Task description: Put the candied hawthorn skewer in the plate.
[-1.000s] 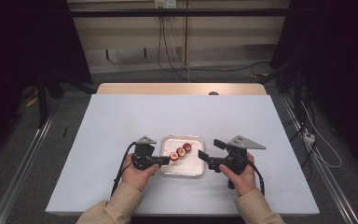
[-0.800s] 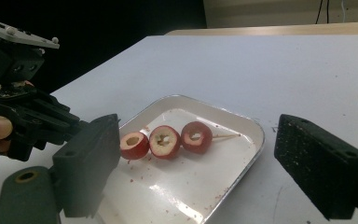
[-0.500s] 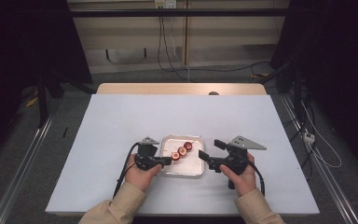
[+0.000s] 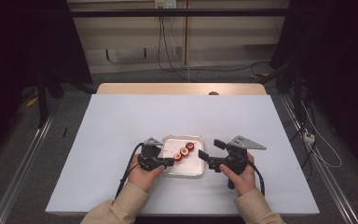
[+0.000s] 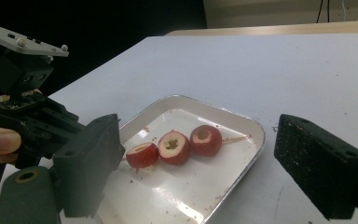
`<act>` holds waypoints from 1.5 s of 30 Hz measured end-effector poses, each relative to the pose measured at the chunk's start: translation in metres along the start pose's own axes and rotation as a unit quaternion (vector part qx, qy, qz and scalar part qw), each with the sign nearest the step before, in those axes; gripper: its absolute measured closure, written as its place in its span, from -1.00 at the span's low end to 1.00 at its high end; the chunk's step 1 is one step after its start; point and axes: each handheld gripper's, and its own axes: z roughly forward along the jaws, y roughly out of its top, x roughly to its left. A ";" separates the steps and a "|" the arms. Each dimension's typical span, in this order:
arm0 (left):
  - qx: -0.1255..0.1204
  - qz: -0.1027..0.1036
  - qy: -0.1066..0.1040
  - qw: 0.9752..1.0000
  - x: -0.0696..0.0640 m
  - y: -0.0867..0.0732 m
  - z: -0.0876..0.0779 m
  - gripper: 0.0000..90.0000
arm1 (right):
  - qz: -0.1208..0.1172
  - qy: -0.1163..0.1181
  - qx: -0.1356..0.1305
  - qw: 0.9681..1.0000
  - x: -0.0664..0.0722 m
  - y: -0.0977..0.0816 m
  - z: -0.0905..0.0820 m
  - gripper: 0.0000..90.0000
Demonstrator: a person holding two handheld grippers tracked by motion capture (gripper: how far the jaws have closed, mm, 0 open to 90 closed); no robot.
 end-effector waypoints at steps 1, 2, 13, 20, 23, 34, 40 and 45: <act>-0.002 -0.001 0.000 1.000 0.000 0.000 0.000 0.96 | 0.001 0.000 0.000 1.000 0.000 0.000 0.000 -0.68; -0.005 -0.001 0.000 1.000 0.000 0.000 0.000 0.95 | 0.001 0.000 0.001 1.000 0.000 0.000 0.001 -0.68; 0.002 0.007 -0.008 1.000 -0.004 0.000 0.002 0.92 | 0.001 -0.001 0.002 1.000 0.000 -0.001 0.001 -0.68; 0.004 0.012 -0.013 1.000 -0.005 0.000 0.003 0.87 | 0.002 -0.001 0.000 1.000 0.000 -0.001 0.001 -0.68; 0.004 0.013 -0.013 1.000 -0.006 0.000 0.003 0.83 | 0.002 -0.001 0.000 1.000 0.000 0.000 0.001 -0.68; -0.019 0.020 -0.016 0.999 -0.008 0.003 -0.007 0.52 | -0.001 -0.001 -0.001 1.000 0.000 0.000 0.000 -0.68; -0.032 0.028 -0.014 0.999 -0.009 0.006 -0.012 0.16 | -0.001 -0.001 0.000 1.000 0.001 0.000 0.000 -0.68; -0.037 0.046 -0.001 0.998 -0.011 0.009 -0.016 -0.07 | -0.002 0.000 0.001 1.000 0.001 0.000 0.000 -0.69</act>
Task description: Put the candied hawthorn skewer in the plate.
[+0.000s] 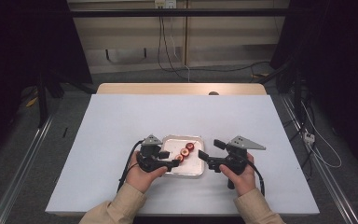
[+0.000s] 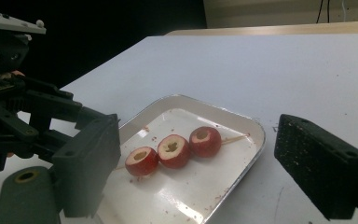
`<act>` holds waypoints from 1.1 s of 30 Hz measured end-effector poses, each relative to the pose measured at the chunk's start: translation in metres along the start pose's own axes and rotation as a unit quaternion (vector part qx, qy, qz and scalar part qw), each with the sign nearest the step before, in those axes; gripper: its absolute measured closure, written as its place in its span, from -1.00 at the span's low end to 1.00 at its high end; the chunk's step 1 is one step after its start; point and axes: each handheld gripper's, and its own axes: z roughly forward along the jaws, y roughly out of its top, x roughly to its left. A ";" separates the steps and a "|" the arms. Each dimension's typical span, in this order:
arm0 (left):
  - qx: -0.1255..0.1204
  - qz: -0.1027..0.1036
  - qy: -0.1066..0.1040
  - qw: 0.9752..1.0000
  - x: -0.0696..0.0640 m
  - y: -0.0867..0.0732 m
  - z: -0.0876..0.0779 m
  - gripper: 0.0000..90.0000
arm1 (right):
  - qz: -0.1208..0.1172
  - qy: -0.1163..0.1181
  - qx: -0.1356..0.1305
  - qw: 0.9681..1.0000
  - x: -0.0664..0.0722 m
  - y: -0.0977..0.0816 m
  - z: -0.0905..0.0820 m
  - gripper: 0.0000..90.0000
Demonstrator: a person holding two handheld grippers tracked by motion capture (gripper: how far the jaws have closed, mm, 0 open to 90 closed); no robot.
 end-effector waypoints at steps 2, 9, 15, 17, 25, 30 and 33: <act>-0.002 0.008 0.000 1.000 -0.002 0.002 -0.002 -0.10 | -0.004 0.000 0.001 1.000 0.001 0.000 0.000 -0.69; -0.009 0.013 -0.007 1.000 0.000 0.001 -0.007 -0.33 | -0.008 0.003 0.001 1.000 0.001 0.000 -0.003 -0.70; -0.029 0.022 -0.016 0.999 0.003 0.000 -0.016 -0.51 | -0.014 0.008 0.004 1.000 0.002 -0.001 -0.006 -0.73; -0.036 0.026 -0.020 0.999 0.005 0.000 -0.019 -0.56 | -0.017 0.006 0.006 1.000 0.001 -0.001 -0.007 -0.73; -0.050 0.028 -0.025 0.998 0.008 -0.002 -0.023 -0.68 | -0.022 0.000 0.002 1.000 -0.002 0.000 -0.015 -0.80; -0.054 0.029 -0.026 0.998 0.010 -0.003 -0.025 -0.73 | -0.025 -0.003 0.002 1.000 -0.005 -0.001 -0.020 -0.81; -0.053 0.034 -0.029 0.998 0.011 -0.004 -0.026 -0.74 | -0.024 -0.006 0.004 1.000 -0.006 -0.002 -0.024 -0.81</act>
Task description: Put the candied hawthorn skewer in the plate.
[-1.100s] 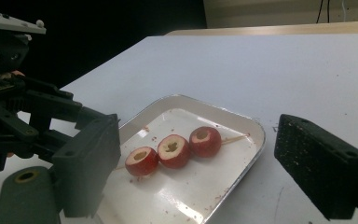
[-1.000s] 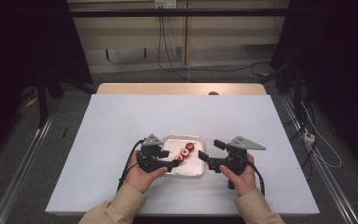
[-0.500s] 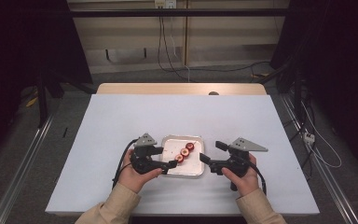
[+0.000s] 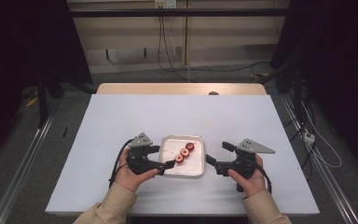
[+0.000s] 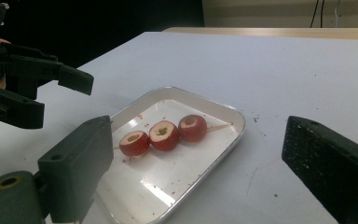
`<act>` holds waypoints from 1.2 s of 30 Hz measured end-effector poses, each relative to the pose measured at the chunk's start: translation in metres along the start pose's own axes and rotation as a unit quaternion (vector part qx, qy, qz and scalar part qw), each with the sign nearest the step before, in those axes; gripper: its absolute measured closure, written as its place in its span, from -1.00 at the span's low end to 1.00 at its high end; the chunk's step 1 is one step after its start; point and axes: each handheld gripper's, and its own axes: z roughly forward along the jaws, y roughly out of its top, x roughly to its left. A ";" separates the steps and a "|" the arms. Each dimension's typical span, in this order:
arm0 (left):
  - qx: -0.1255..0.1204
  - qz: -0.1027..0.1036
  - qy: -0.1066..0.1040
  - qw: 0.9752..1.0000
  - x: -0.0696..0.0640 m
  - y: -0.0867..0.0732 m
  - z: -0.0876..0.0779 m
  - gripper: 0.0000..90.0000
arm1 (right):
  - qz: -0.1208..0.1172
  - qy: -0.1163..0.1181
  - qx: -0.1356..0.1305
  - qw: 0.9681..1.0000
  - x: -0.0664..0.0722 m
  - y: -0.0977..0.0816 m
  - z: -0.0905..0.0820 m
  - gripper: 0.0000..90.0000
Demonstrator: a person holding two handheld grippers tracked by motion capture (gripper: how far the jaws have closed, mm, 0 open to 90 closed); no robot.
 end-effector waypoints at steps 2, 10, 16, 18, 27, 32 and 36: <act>-0.004 0.000 -0.001 1.000 0.001 0.000 -0.001 -0.75 | -0.002 -0.001 0.000 1.000 -0.001 -0.001 -0.002 -0.81; -0.011 0.009 -0.011 1.000 0.004 -0.003 -0.006 -0.77 | -0.009 0.000 0.004 1.000 -0.002 -0.003 -0.008 -0.81; -0.009 0.006 -0.013 1.000 0.007 -0.006 -0.009 -0.77 | -0.017 -0.007 0.009 1.000 -0.005 -0.006 -0.013 -0.80; -0.011 0.003 -0.012 1.000 0.009 -0.006 -0.011 -0.77 | -0.015 -0.009 0.009 1.000 -0.006 -0.006 -0.015 -0.81; -0.013 0.007 -0.006 1.000 0.016 -0.010 -0.022 -0.80 | -0.017 -0.019 0.005 1.000 -0.013 -0.008 -0.025 -0.80; -0.016 0.007 -0.006 1.000 0.017 -0.011 -0.024 -0.81 | -0.016 -0.024 0.006 1.000 -0.016 -0.010 -0.029 -0.80; -0.014 0.008 -0.005 1.000 0.018 -0.012 -0.025 -0.81 | -0.021 -0.024 0.008 0.999 -0.017 -0.011 -0.031 -0.80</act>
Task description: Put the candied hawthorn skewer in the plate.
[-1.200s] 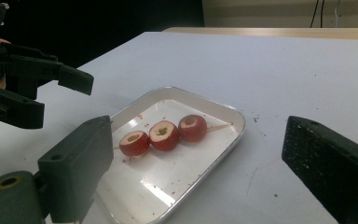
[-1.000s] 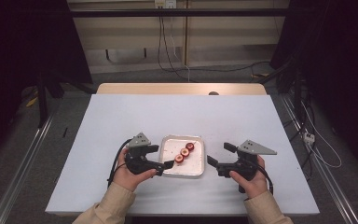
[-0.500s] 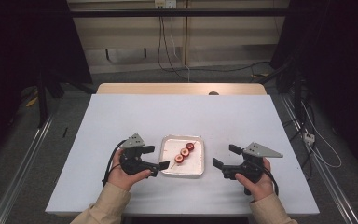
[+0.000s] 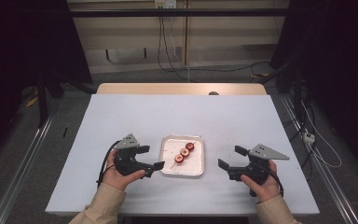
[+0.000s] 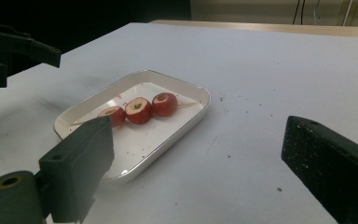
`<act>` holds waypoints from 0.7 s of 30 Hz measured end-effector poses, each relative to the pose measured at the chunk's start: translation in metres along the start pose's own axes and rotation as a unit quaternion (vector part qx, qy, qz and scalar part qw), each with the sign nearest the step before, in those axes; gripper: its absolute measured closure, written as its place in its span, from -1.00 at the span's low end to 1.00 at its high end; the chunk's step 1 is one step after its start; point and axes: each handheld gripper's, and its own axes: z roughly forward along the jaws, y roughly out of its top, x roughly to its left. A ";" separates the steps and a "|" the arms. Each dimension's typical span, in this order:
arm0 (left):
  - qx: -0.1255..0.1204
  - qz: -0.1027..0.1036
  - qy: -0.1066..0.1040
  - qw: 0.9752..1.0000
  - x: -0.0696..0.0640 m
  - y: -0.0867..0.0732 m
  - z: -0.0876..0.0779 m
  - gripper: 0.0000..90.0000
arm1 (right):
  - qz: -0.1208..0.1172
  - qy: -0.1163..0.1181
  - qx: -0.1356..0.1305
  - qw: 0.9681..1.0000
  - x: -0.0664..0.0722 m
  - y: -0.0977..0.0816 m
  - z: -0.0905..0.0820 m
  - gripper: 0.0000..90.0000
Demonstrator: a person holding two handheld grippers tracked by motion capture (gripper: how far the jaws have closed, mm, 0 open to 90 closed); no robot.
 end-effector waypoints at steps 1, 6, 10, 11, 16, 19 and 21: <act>-0.001 -0.001 0.000 1.000 0.000 0.000 0.000 -0.81 | 0.000 -0.002 -0.001 1.000 0.000 0.000 0.000 -0.80; 0.001 0.000 0.001 1.000 0.002 -0.002 -0.003 -0.81 | -0.003 -0.005 -0.001 1.000 -0.003 -0.001 -0.004 -0.80; -0.002 0.001 0.001 1.000 0.003 -0.003 -0.005 -0.81 | -0.002 -0.009 -0.003 1.000 -0.005 -0.003 -0.007 -0.80; -0.002 0.003 0.003 1.000 0.004 -0.003 -0.006 -0.81 | -0.002 -0.010 -0.003 1.000 -0.006 -0.003 -0.008 -0.80; -0.003 0.004 0.006 1.000 0.007 -0.006 -0.011 -0.81 | 0.003 -0.013 -0.003 1.000 -0.010 -0.005 -0.012 -0.80; -0.002 0.004 0.008 1.000 0.009 -0.008 -0.014 -0.81 | 0.003 -0.015 -0.002 1.000 -0.011 -0.006 -0.014 -0.79; -0.003 0.003 0.012 1.000 0.011 -0.010 -0.016 -0.81 | 0.001 -0.018 -0.002 1.000 -0.012 -0.007 -0.016 -0.79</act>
